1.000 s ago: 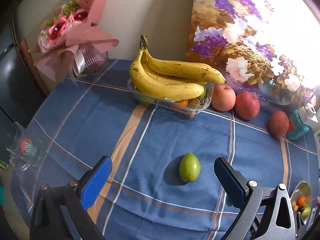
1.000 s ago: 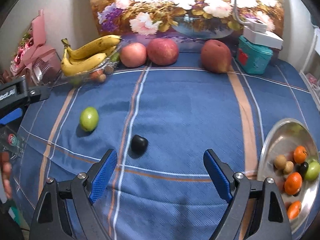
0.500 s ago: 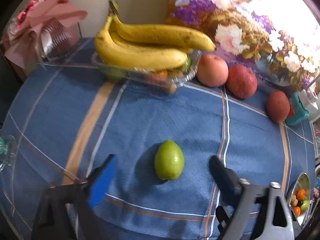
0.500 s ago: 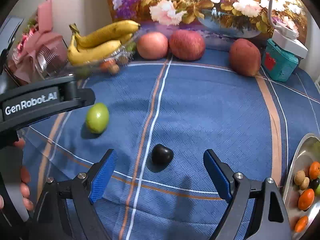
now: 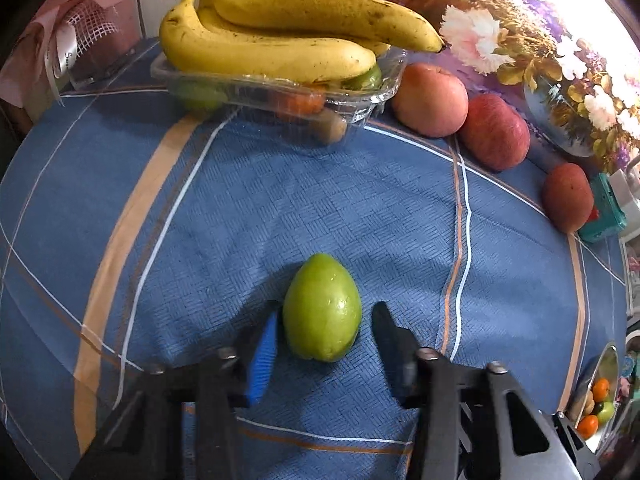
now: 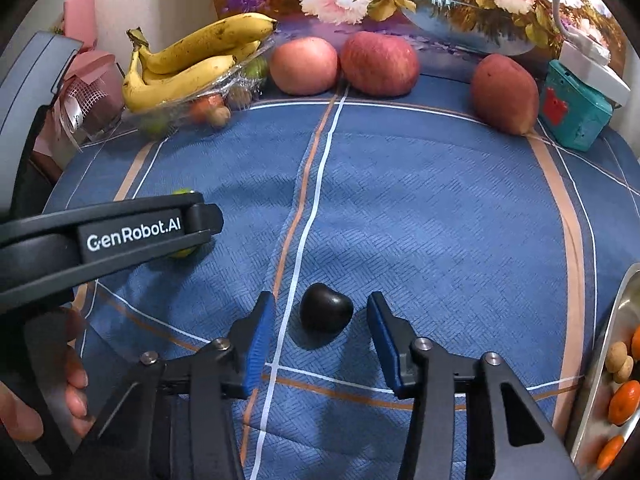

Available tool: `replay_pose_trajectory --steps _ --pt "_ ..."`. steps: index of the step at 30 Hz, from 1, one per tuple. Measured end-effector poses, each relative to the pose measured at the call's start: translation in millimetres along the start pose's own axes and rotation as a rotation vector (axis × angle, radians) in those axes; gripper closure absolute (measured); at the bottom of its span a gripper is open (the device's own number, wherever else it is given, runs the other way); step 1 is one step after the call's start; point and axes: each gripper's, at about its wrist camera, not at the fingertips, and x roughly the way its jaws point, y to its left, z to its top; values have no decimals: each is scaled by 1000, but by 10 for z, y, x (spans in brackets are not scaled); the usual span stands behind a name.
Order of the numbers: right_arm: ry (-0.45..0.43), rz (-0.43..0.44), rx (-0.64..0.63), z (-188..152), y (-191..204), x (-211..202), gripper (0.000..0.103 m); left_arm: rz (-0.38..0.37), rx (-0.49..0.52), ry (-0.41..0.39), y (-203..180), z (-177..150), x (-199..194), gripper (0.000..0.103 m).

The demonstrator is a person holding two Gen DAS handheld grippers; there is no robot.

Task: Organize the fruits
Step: 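Grasp the green pear with the left gripper while the right gripper grasps the black plum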

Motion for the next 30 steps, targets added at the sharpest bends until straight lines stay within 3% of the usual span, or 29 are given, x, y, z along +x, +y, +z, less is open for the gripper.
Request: replay_pose_trajectory --steps 6,20,30 --pt "4 -7 -10 -8 25 -29 75 -46 -46 4 47 -18 -57 62" --pt "-18 3 5 -89 -1 -395 76 -51 -51 13 -140 -260 -359 62" --pt "-11 1 87 -377 -310 -770 76 -11 5 0 -354 -606 -643 62"
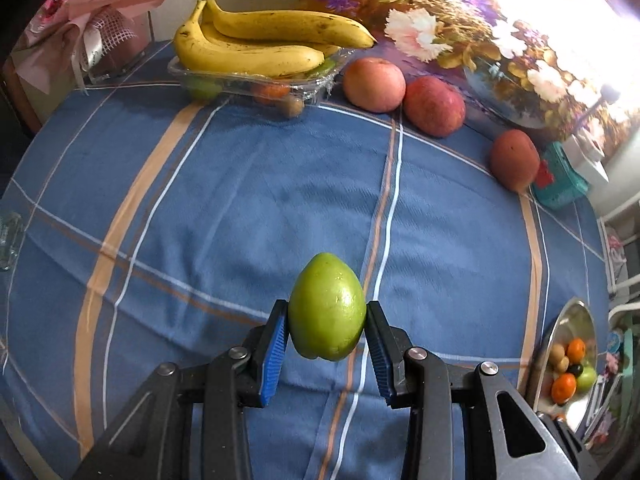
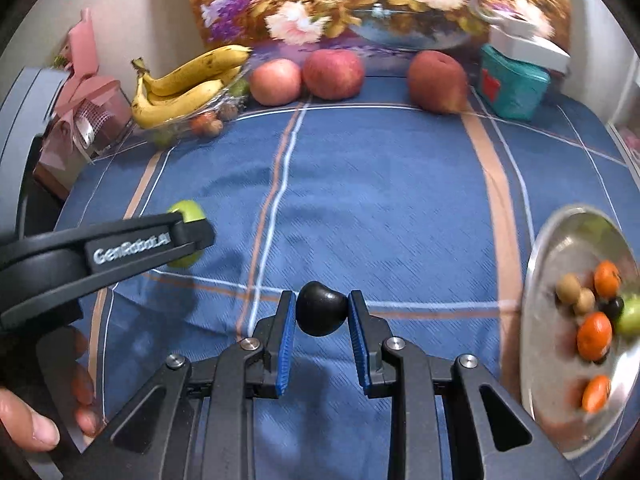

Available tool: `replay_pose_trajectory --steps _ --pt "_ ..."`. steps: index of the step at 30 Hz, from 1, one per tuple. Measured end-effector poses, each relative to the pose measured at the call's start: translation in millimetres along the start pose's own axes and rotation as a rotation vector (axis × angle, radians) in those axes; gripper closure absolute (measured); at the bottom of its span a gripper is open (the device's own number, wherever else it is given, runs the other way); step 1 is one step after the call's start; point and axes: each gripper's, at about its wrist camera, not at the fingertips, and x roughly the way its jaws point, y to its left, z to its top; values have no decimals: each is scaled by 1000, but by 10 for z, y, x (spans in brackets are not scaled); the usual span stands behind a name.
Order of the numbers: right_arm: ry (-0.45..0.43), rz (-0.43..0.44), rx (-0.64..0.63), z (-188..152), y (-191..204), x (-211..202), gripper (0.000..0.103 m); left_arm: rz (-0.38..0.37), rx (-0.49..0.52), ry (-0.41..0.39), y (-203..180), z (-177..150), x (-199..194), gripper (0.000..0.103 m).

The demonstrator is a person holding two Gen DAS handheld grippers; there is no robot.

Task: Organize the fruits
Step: 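Grasp the green pear with the left gripper while the right gripper grasps the black plum, then carry the pear and plum over the steel plate and open both grippers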

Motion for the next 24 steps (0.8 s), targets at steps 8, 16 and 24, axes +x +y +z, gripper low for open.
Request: replay_pose_trajectory --steps 8,16,24 --pt "-4 3 65 -214 -205 -223 76 1 56 -11 -182 -257 -170 62" --pt "-22 10 135 -331 -443 -343 76 -1 95 -10 -392 -375 -185 62" --pt "-62 -31 248 -309 -940 -512 76 -35 157 8 -704 -462 -148 62"
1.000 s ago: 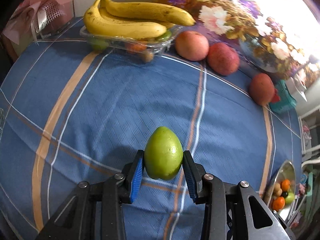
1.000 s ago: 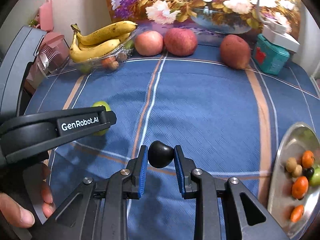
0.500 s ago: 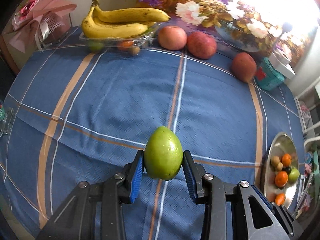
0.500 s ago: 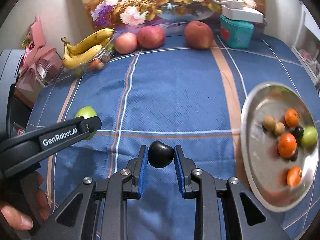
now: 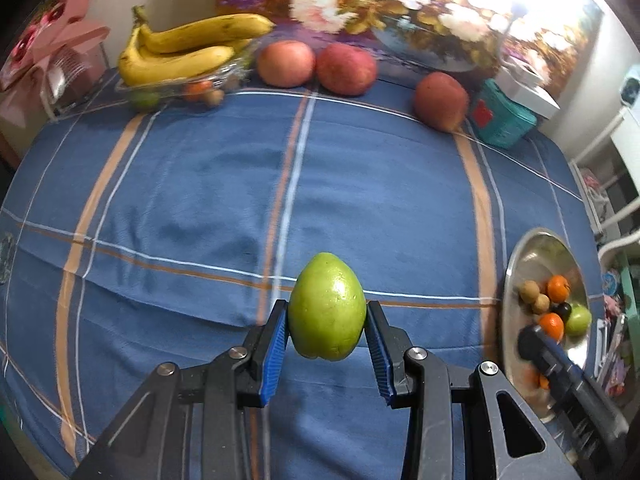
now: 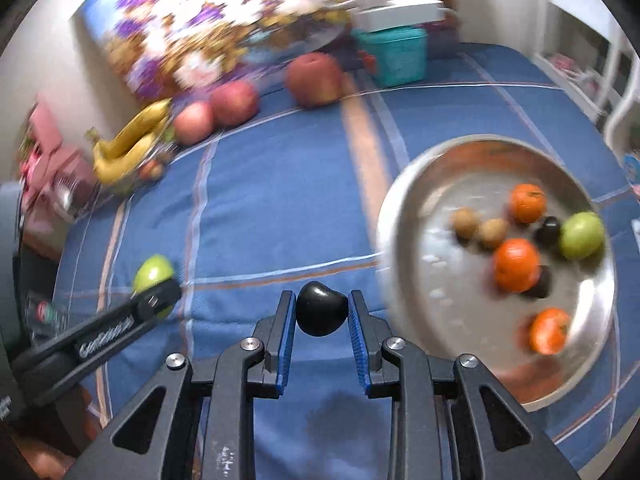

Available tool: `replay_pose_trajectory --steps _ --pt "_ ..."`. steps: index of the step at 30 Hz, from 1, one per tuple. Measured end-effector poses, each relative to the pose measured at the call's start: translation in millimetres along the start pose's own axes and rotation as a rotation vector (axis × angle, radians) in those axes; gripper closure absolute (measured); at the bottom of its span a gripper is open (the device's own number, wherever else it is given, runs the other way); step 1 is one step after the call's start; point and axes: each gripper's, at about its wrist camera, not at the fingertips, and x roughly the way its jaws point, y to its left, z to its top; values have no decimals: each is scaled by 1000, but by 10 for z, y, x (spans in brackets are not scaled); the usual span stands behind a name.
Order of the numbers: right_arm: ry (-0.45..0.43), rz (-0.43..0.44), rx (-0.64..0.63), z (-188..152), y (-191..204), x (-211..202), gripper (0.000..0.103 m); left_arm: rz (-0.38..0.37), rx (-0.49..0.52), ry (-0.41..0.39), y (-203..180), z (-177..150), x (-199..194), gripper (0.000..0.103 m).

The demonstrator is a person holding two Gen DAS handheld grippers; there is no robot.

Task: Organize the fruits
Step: 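Carry the pear and plum over the steel plate and open both grippers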

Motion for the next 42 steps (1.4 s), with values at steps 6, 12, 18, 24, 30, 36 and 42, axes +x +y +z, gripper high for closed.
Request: replay_pose_trajectory --steps 6,12,18,24,30,36,42 --pt "-61 -80 152 73 -625 -190 76 -100 76 26 -380 -95 -5 62" --pt "-82 -123 256 65 -1028 -265 76 -182 211 39 -896 -287 14 62" --pt "-84 -121 283 75 -1150 -257 75 -212 323 6 -1264 -380 59 62" --pt "-60 -122 282 28 -1185 -222 75 -240 334 -10 -1354 -374 134 62" --pt "-37 -111 281 1 -1174 -161 75 -252 333 -29 -1377 -375 137 62" --pt "-18 -115 289 -34 -1194 -133 75 -254 332 -34 -1397 -364 163 62" --pt "-4 -118 294 -56 -1225 -117 75 -271 322 -18 -1379 -354 200 62"
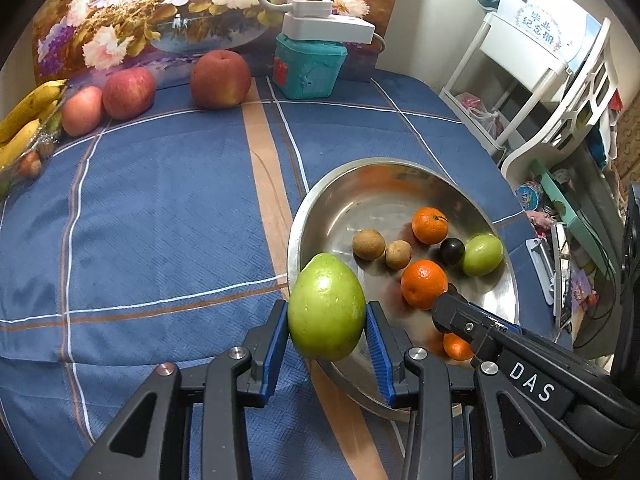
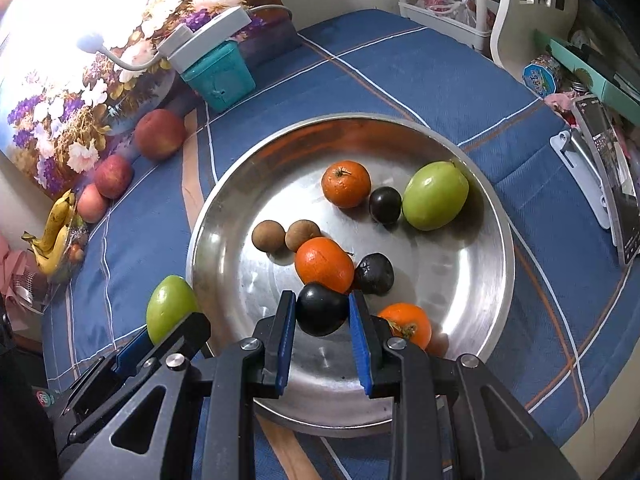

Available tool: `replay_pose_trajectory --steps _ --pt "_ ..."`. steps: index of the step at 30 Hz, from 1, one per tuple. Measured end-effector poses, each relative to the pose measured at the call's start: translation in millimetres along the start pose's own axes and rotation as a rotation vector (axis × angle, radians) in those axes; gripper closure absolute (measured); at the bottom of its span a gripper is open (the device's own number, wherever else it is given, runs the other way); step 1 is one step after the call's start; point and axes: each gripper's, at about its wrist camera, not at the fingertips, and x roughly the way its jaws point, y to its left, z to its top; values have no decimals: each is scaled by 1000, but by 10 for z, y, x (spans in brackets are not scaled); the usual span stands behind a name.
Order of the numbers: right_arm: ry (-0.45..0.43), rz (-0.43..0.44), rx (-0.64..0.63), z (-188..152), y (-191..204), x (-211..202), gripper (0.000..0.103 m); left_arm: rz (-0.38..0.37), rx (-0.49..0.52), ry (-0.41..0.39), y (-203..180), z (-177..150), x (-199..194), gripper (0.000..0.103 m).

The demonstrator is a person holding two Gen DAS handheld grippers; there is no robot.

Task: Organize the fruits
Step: 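Carry the pear and plum over the steel plate and open both grippers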

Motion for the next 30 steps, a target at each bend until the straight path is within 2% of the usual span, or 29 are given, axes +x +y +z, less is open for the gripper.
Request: replay_pose_trajectory --steps 16,19,21,22,28,30 --pt "39 40 49 4 -91 77 74 -22 -34 -3 91 9 -69 51" --pt "36 43 38 15 -71 71 67 1 -67 1 183 2 -95 44" --pt "34 43 31 6 -43 69 56 25 -103 6 302 -14 -123 39" --pt "34 41 22 0 -24 70 54 42 -121 11 359 -24 -135 37" --pt "32 12 -96 -91 238 76 41 259 -188 36 760 -131 -225 19" --pt "27 4 -141 -142 339 79 31 297 -235 49 912 -198 -256 3"
